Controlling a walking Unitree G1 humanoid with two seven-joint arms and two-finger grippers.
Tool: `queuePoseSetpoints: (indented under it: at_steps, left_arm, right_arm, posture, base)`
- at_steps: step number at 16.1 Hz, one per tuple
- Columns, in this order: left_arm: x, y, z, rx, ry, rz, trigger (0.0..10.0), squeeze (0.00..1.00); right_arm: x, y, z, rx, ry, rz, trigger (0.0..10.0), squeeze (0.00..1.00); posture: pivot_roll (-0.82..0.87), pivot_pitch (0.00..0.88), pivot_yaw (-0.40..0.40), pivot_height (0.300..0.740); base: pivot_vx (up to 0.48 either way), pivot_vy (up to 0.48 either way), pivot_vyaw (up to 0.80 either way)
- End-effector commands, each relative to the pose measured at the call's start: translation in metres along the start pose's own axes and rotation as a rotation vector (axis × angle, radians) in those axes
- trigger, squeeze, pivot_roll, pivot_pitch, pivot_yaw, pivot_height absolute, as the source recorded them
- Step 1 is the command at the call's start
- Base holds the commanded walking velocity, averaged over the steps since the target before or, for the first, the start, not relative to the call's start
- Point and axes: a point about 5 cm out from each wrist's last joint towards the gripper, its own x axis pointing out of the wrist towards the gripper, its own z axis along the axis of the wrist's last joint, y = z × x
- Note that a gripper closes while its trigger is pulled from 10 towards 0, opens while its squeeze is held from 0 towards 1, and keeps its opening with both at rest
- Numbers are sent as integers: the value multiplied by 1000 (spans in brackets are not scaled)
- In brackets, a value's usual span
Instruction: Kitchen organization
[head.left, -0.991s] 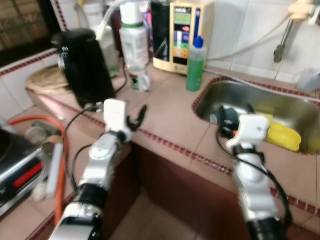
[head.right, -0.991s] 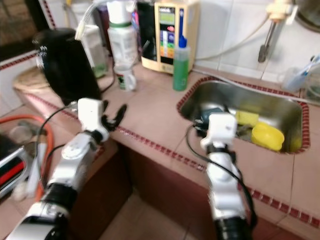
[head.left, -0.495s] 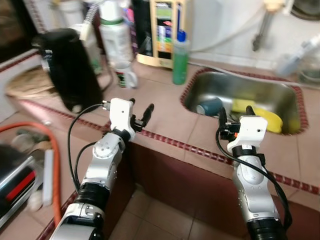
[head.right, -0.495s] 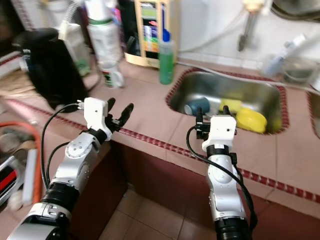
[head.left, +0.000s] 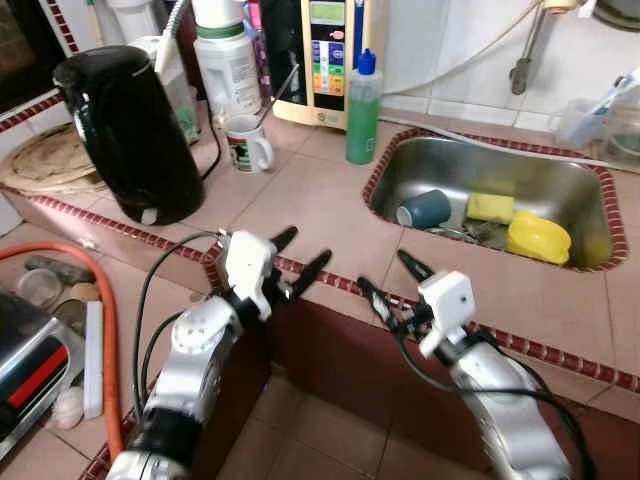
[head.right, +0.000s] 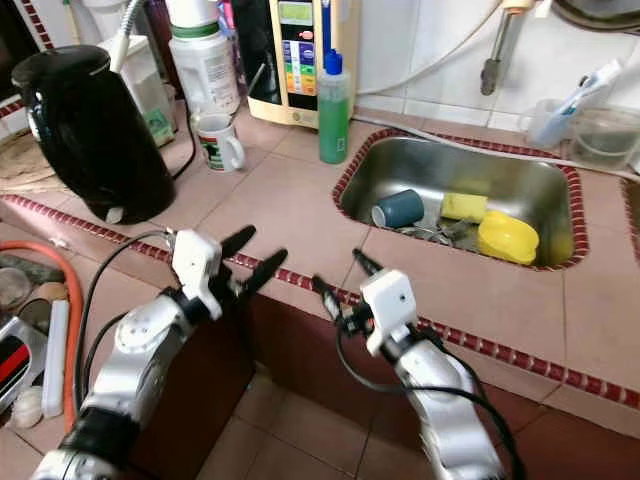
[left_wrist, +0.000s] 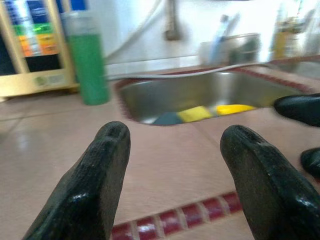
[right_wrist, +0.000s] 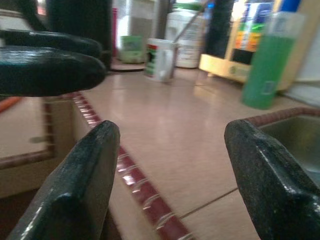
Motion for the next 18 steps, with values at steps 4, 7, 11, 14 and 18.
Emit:
queuePoseSetpoints:
  at_steps: [4, 7, 11, 14, 18]
  left_arm:
    - [-46, -15, -22, 11, 113, -256, 10000, 0]
    - [-82, -23, -61, -12, 320, -337, 10000, 0]
    - [-126, -40, -121, -98, 602, -248, 10000, 0]
    - [-142, -52, -148, -190, 780, -99, 10000, 0]
    - [-166, -59, -173, -257, 1011, 214, 10000, 0]
  right_arm:
    - [-44, 26, -29, 167, 182, 300, 10000, 0]
    - [-74, 33, -63, 299, 348, 354, 10000, 0]
    - [-120, 42, -141, 491, 703, 137, 10000, 0]
    - [-139, 50, -166, 567, 866, -77, 10000, 0]
    - [-164, 57, -182, 592, 1016, -324, 10000, 0]
  posture:
    - [-109, 0, 53, 740]
    - [-95, 0, 42, 740]
    - [-87, 0, 28, 728]
    - [-84, 0, 26, 697]
    - [-72, 0, 26, 661]
  base:
    - [0, 0, -545]
    - [0, 0, -538]
    - [0, 0, -391]
    - [0, 0, 0]
    - [0, 0, 0]
